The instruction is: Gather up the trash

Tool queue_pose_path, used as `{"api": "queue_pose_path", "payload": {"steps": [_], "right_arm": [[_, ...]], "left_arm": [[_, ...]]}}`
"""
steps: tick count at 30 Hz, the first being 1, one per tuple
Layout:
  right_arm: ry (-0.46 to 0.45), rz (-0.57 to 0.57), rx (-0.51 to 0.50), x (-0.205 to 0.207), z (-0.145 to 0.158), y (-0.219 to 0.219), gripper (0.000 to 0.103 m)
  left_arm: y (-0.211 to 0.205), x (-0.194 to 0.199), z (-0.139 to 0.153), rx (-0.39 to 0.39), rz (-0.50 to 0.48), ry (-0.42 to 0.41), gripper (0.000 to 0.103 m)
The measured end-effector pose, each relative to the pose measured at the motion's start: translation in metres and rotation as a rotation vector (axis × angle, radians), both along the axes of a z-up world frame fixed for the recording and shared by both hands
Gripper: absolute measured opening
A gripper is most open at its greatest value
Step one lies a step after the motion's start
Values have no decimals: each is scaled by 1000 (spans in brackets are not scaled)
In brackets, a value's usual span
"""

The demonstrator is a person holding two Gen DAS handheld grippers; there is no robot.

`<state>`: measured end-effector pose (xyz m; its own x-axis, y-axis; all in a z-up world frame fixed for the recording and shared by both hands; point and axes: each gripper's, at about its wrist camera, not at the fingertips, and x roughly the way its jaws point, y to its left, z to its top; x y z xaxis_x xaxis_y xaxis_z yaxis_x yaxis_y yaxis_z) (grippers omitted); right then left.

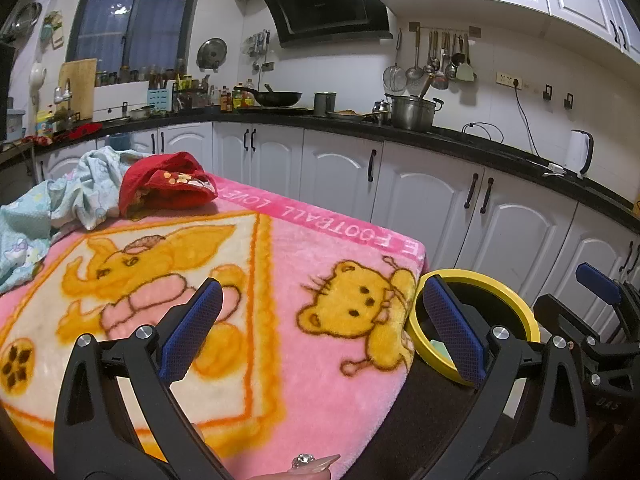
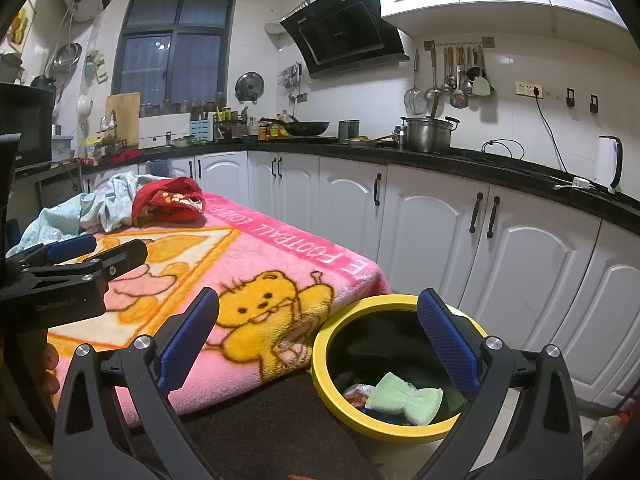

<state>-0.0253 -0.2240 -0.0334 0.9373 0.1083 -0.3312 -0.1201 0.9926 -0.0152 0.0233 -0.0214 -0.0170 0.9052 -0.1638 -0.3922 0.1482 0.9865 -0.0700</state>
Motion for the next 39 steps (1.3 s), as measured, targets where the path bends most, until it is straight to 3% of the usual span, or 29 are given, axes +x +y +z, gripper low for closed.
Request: {"api": "queue_pose_path", "payload": {"steps": [26, 34, 37, 39], "right_arm": [[0, -1, -1, 0, -1, 1, 97], [3, 2, 3, 0, 0, 1, 97], [6, 24, 2, 3, 6, 4, 97], [21, 75, -9, 11, 13, 16, 97]], "left_arm": [[1, 1, 0, -3, 0, 2, 92], [1, 1, -4, -8, 35, 39, 92], [13, 2, -3, -50, 48, 67, 92], [37, 5, 0, -97, 110, 98, 92]]}}
